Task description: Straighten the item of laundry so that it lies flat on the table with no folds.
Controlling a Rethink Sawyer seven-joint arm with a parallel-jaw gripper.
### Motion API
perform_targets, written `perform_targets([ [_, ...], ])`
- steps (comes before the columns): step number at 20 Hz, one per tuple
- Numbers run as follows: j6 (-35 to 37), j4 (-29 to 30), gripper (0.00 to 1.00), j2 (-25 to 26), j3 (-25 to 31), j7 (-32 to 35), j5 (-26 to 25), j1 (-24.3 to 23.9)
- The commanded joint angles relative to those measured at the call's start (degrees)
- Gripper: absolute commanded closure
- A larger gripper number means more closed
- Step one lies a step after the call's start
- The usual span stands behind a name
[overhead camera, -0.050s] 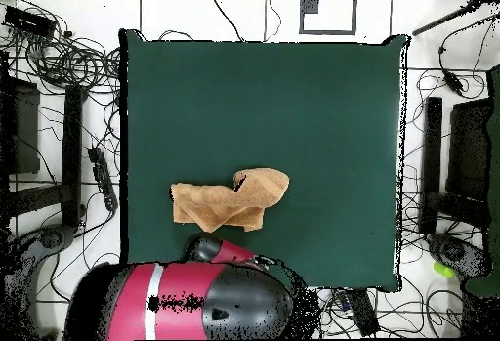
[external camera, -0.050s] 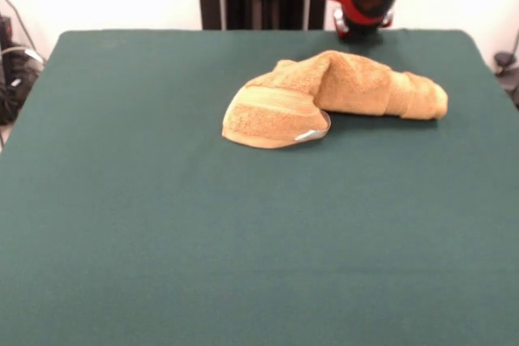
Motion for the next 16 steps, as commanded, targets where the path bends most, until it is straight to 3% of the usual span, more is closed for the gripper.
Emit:
perform_targets([
  [1, 5.8, -18.2, 0.0, 4.8, 0.1, 23.6, 7.3, 3.1],
  [10, 8.1, -20.3, 0.0, 4.5, 1.5, 28.6, 6.2, 1.4],
  [13, 8.4, -18.2, 0.0, 2.0, 2.6, 28.7, 5.7, 0.1],
  [16, 5.0, -13.3, 0.0, -3.8, 3.3, 25.8, 3.9, -0.5],
])
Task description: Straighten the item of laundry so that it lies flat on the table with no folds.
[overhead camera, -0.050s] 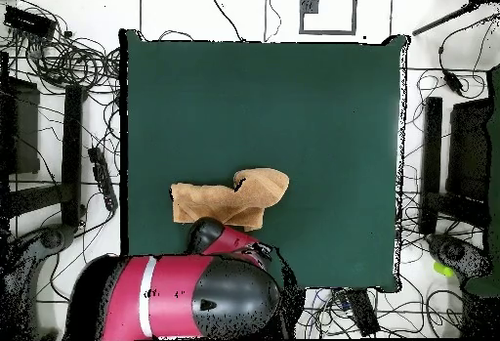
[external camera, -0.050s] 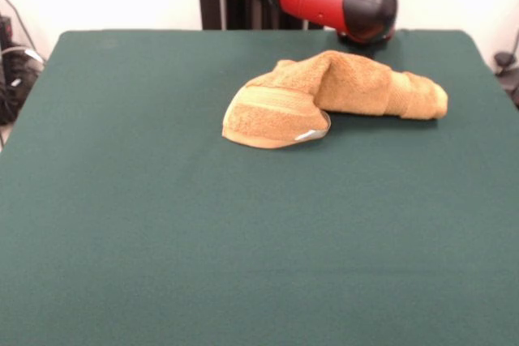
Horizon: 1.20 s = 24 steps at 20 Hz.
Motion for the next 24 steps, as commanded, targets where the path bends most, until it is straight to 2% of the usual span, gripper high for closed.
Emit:
perform_targets([
  [1, -8.9, -5.2, 0.0, -8.6, 4.9, 9.9, 2.8, -1.1],
  [3, -11.1, -2.1, 0.0, -12.8, 5.1, 8.6, 1.7, -1.4],
  [9, -9.1, 4.3, 0.0, -23.0, 4.4, 8.2, -0.8, -0.7],
  [16, -21.3, 12.8, 0.0, -31.2, 5.1, 6.4, -5.1, -1.3],
  [18, -22.4, 14.8, 0.0, -33.8, 5.0, 7.2, -5.5, -1.1],
  [24, -27.4, 15.3, 0.0, -34.0, 6.3, 8.6, -6.5, -2.4],
])
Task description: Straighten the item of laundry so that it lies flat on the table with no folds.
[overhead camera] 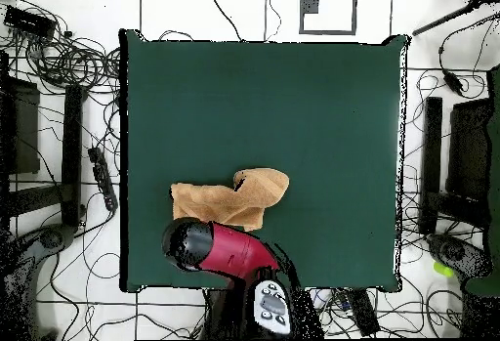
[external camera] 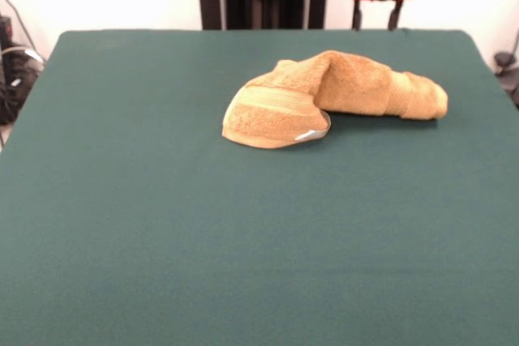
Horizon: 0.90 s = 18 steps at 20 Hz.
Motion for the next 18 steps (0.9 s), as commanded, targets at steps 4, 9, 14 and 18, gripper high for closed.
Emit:
perform_targets([
  [4, -9.3, 1.9, 0.0, 0.4, 6.3, 9.3, -1.2, -1.9],
  [9, -12.3, -4.3, 0.0, 6.9, 6.3, 10.8, 0.3, -1.3],
  [14, -13.2, -10.9, 0.0, 12.6, 6.2, 10.9, 2.0, -1.2],
  [18, -12.1, -14.7, 0.0, 14.9, 4.8, 12.3, 3.5, 0.0],
])
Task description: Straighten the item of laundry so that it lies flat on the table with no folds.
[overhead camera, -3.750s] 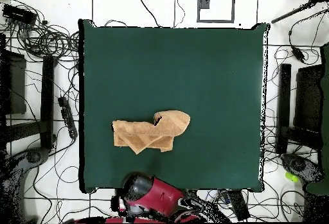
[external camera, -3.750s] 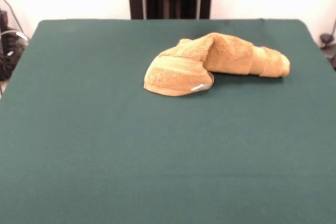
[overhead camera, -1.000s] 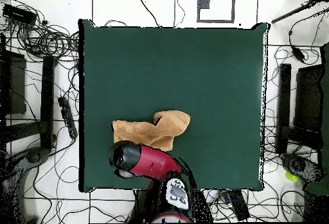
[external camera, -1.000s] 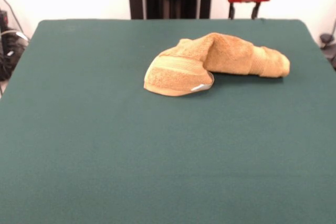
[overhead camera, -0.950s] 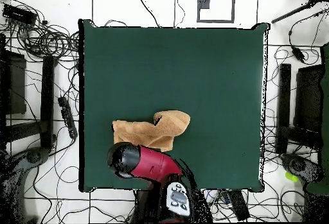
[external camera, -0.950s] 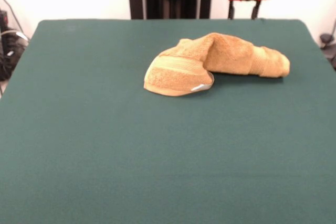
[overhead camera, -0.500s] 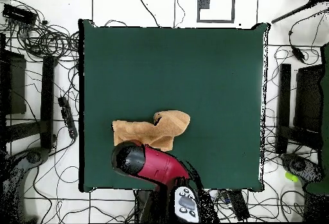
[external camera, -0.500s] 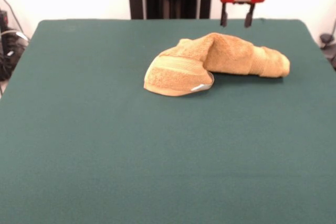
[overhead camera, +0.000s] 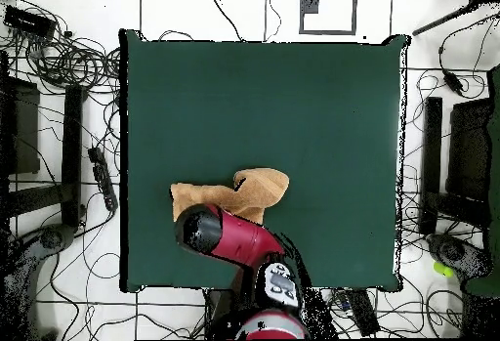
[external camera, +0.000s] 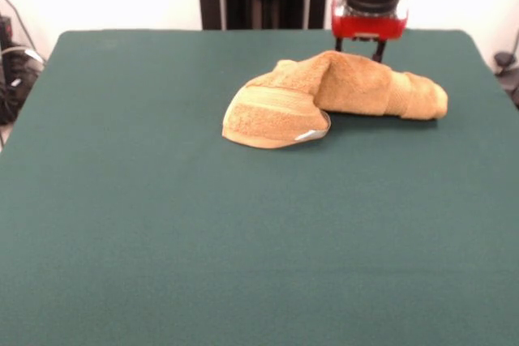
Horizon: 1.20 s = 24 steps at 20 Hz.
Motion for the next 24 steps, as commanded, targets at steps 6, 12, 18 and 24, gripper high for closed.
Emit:
perform_targets([
  [6, 0.8, -11.9, 0.0, 8.2, 3.6, 13.2, 3.7, 2.3],
  [12, 5.2, -9.8, 0.0, 3.9, 1.8, 14.2, 3.3, 3.2],
  [18, 13.1, -5.4, 0.0, -4.0, 1.3, 12.6, 1.5, 2.0],
  [24, 19.6, -4.6, 0.0, -9.6, -1.6, 13.4, 0.3, 3.5],
])
